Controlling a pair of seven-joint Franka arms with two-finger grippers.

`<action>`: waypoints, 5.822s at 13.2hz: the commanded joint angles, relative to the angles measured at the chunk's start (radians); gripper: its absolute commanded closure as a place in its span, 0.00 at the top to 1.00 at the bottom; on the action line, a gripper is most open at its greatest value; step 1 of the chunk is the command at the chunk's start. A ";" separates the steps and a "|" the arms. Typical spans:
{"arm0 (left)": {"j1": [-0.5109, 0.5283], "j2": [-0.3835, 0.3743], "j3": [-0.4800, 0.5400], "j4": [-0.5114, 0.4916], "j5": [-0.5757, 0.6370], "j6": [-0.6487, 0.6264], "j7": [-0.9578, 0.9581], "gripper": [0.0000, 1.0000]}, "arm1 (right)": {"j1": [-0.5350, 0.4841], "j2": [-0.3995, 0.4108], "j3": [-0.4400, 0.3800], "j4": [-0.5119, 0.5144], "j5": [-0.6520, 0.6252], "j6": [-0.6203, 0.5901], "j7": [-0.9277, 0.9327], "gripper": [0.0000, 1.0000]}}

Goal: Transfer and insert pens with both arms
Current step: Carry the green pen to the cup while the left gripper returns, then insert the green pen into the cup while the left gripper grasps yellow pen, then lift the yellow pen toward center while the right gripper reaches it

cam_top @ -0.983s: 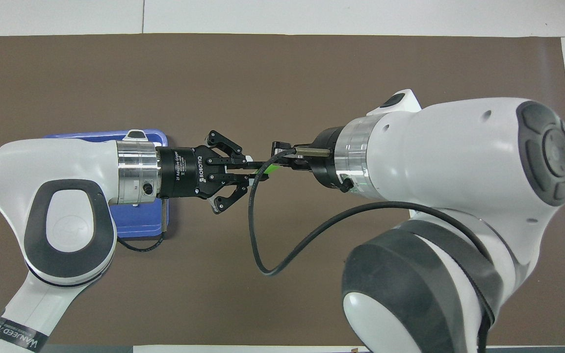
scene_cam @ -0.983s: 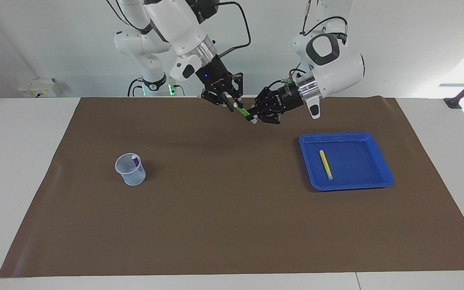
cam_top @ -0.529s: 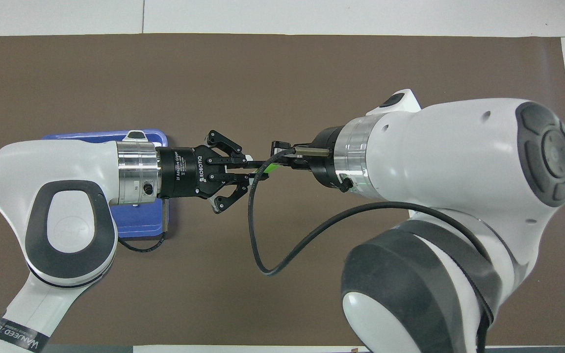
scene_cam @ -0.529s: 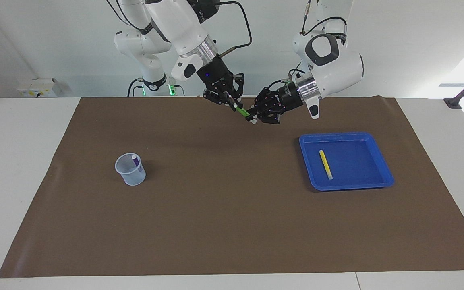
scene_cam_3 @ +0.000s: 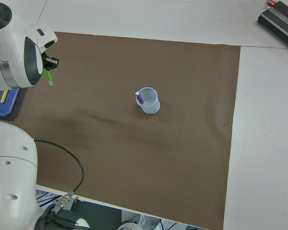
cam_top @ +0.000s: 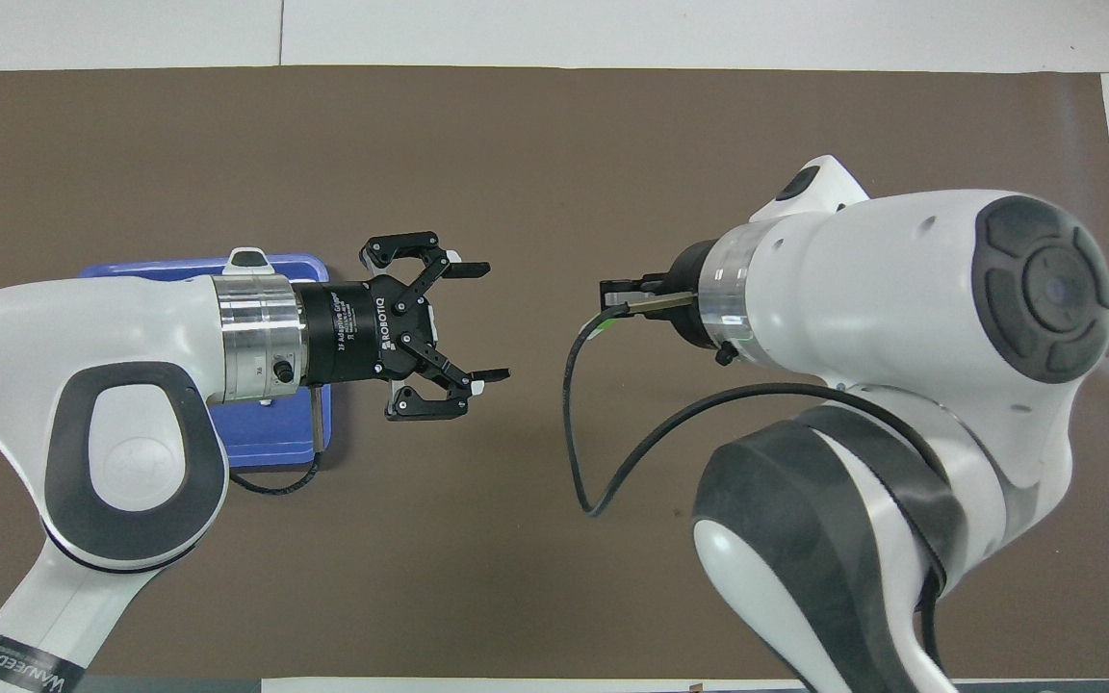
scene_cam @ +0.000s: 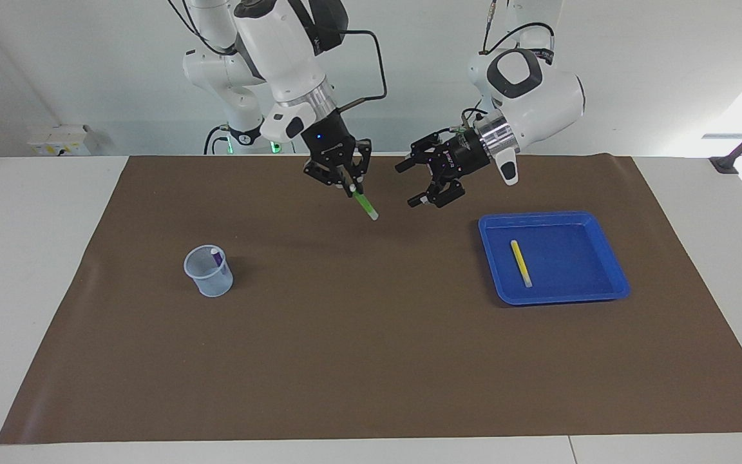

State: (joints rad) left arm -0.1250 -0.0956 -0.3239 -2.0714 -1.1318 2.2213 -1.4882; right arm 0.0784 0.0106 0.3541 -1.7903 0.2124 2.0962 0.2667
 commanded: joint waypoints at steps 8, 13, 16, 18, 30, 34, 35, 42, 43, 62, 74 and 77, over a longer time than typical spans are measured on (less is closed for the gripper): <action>0.110 0.005 0.016 -0.065 0.510 -0.080 0.254 1.00 | -0.016 -0.035 -0.332 -0.040 -0.288 -0.108 -0.660 0.00; 0.258 0.088 0.017 -0.082 0.682 -0.017 0.723 1.00 | -0.017 -0.104 -0.405 -0.225 -0.246 0.014 -0.730 0.00; 0.272 0.163 0.017 -0.079 0.855 0.028 1.010 1.00 | -0.016 -0.121 -0.419 -0.305 -0.182 0.097 -0.730 0.00; 0.278 0.213 0.020 -0.079 0.949 0.035 1.219 1.00 | -0.016 -0.118 -0.419 -0.331 -0.139 0.123 -0.732 0.00; 0.266 0.330 0.017 -0.072 1.196 0.101 1.419 0.80 | -0.016 -0.118 -0.451 -0.500 -0.126 0.306 -0.813 0.00; 0.266 0.330 0.017 -0.072 1.216 0.097 1.421 0.55 | -0.009 -0.123 -0.449 -0.523 -0.126 0.309 -0.814 0.00; 0.268 0.330 0.017 -0.070 1.233 0.093 1.421 0.42 | -0.009 -0.123 -0.449 -0.530 -0.126 0.321 -0.816 0.00; 0.281 0.335 0.017 -0.020 1.239 0.029 1.428 0.00 | -0.008 -0.113 -0.448 -0.537 -0.126 0.338 -0.814 0.80; 0.283 0.341 0.017 0.002 1.238 -0.004 1.428 0.00 | -0.008 -0.109 -0.448 -0.528 -0.128 0.337 -0.813 0.96; 0.303 0.228 0.006 0.300 0.319 -0.470 0.369 0.00 | -0.006 -0.055 -0.359 0.026 -0.134 -0.301 -0.196 1.00; 0.088 0.117 -0.034 0.077 -0.066 -0.214 0.161 0.00 | -0.005 -0.024 -0.015 0.042 0.271 -0.058 0.210 1.00; 0.044 0.099 -0.034 0.034 -0.117 -0.144 0.160 0.00 | 0.010 -0.018 0.009 0.029 0.271 -0.016 0.213 1.00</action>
State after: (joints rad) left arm -0.0558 0.0538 -0.3681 -1.9772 -1.2071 2.0346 -1.3150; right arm 0.0878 -0.0175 0.3507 -1.7560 0.4602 2.0507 0.4743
